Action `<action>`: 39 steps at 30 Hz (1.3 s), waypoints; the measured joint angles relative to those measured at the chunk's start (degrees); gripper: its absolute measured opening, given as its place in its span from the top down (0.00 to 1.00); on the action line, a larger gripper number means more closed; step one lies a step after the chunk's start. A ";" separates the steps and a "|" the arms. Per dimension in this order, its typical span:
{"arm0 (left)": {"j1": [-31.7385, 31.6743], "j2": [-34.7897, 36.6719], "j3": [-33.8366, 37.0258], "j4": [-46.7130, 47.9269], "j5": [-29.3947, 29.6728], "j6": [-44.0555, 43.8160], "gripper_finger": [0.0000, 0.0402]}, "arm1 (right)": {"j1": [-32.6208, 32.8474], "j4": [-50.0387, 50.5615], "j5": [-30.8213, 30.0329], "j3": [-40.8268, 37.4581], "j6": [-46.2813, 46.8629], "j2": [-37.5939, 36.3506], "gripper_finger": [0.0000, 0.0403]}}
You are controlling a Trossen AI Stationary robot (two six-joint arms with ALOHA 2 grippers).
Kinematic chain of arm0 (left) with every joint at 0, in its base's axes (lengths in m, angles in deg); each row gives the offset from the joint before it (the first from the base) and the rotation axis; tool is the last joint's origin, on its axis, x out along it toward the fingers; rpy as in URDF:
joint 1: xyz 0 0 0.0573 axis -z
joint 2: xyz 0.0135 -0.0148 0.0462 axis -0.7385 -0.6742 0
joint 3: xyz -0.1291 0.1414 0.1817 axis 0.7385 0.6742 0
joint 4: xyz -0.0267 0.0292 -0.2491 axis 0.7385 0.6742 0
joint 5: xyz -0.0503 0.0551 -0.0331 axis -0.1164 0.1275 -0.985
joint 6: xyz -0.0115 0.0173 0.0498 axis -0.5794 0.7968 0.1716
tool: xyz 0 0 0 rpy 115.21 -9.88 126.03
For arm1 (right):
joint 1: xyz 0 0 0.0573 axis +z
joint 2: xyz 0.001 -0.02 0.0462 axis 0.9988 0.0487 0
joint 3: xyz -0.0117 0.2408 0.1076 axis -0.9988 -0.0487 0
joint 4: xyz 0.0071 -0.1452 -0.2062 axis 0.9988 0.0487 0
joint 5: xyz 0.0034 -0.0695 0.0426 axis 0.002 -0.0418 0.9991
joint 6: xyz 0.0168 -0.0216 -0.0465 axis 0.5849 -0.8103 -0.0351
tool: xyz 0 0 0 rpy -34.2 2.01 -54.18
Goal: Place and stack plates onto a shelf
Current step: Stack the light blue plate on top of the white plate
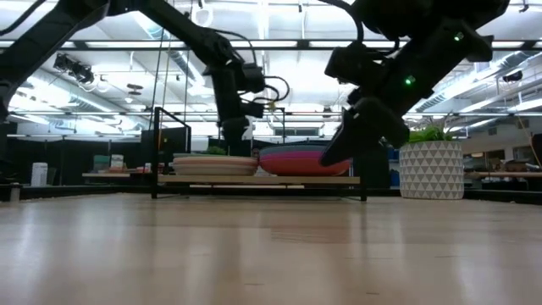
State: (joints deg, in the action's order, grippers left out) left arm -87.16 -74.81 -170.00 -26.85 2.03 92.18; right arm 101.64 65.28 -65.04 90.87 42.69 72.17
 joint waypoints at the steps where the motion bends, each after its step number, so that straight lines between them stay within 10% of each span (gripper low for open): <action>1: -0.78 -0.01 0.00 -0.03 0.01 -0.54 0.65 | 0.30 0.54 -0.91 0.00 0.02 0.00 0.77; 22: -3.71 1.72 -0.09 -0.08 -0.62 -4.62 0.65 | 1.21 6.20 -5.98 0.00 0.76 -4.15 0.77; 31: 0.51 2.57 -0.02 26.09 -0.66 -9.03 0.65 | 0.60 5.95 -7.20 -2.82 0.22 -6.49 0.77; 39: 5.94 1.54 3.20 26.53 2.40 -13.27 0.65 | 0.51 1.58 -5.18 -8.83 0.17 -13.73 0.77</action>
State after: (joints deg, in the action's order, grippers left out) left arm -81.22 -73.27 -166.80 -0.33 4.42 78.91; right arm 102.15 66.87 -70.22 82.04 42.86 58.44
